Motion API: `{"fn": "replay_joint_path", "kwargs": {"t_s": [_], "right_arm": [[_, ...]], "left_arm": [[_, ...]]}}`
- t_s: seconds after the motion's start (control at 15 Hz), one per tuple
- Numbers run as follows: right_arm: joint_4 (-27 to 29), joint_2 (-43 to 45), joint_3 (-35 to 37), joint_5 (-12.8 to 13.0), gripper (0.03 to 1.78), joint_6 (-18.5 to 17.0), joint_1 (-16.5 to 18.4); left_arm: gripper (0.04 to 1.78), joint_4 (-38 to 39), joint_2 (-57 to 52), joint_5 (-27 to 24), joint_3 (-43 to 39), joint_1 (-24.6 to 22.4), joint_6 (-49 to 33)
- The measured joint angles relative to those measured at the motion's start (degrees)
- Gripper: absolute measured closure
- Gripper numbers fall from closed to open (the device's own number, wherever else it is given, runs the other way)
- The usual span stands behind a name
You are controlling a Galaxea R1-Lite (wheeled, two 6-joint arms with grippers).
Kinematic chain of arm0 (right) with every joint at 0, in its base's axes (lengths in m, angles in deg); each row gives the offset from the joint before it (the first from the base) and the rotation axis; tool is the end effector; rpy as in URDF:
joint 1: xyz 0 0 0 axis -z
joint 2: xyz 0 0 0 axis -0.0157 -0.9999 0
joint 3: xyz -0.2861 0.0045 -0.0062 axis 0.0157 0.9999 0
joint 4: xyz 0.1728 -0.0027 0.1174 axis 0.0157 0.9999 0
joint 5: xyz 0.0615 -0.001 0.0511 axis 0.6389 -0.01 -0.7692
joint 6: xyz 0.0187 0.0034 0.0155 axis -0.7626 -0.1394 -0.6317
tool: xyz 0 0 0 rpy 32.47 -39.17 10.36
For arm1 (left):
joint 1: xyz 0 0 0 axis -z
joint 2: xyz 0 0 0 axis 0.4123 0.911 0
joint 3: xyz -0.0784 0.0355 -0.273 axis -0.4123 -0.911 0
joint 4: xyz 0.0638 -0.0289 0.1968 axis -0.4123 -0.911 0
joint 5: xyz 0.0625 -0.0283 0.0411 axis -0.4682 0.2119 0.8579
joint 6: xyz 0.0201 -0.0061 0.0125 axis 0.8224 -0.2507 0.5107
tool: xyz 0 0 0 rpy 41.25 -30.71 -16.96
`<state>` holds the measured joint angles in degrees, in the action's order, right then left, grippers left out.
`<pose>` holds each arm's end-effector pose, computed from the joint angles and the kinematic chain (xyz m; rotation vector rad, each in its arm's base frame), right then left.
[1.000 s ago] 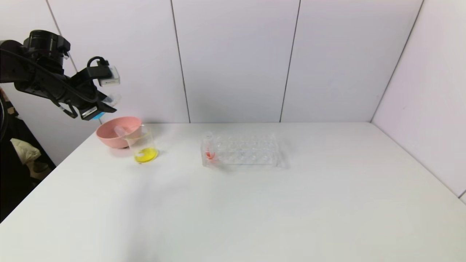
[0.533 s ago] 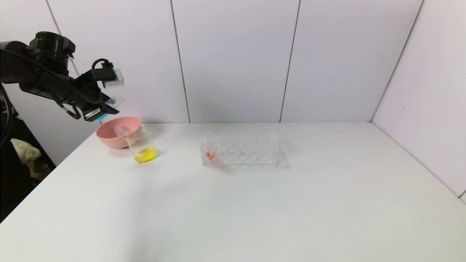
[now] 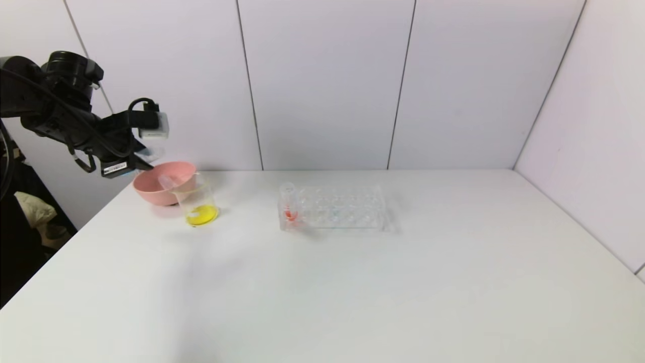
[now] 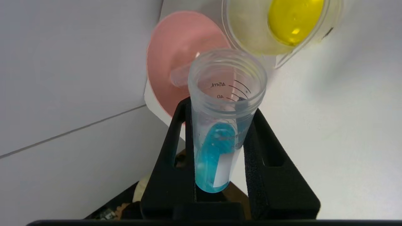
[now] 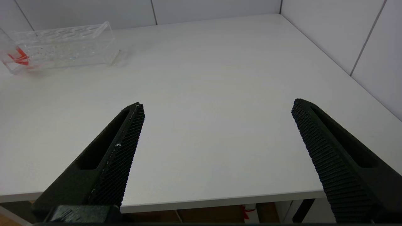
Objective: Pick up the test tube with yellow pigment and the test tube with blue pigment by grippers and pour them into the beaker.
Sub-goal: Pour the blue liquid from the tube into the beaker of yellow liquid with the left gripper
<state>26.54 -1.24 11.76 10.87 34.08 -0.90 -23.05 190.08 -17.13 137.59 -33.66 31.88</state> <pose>0.0131 -0.0010 0.0758 0.0970 -0.0049 -0.0376 0.4007 0.0611 0.2450 1.1374 0.6199 -0.5253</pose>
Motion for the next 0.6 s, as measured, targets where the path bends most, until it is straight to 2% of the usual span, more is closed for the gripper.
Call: {"fn": "replay_joint_path", "kwargs": {"t_s": [0.2,0.6], "right_arm": [[0.0,0.0,0.0,0.0,0.1,0.0,0.0],[0.0,0.0,0.0,0.0,0.1,0.0,0.0]], "left_arm": [[1.37,-2.5,-0.1,6.9,0.5,0.1,2.3],[1.37,-2.8,0.5,9.4,0.5,0.8,2.4]]}}
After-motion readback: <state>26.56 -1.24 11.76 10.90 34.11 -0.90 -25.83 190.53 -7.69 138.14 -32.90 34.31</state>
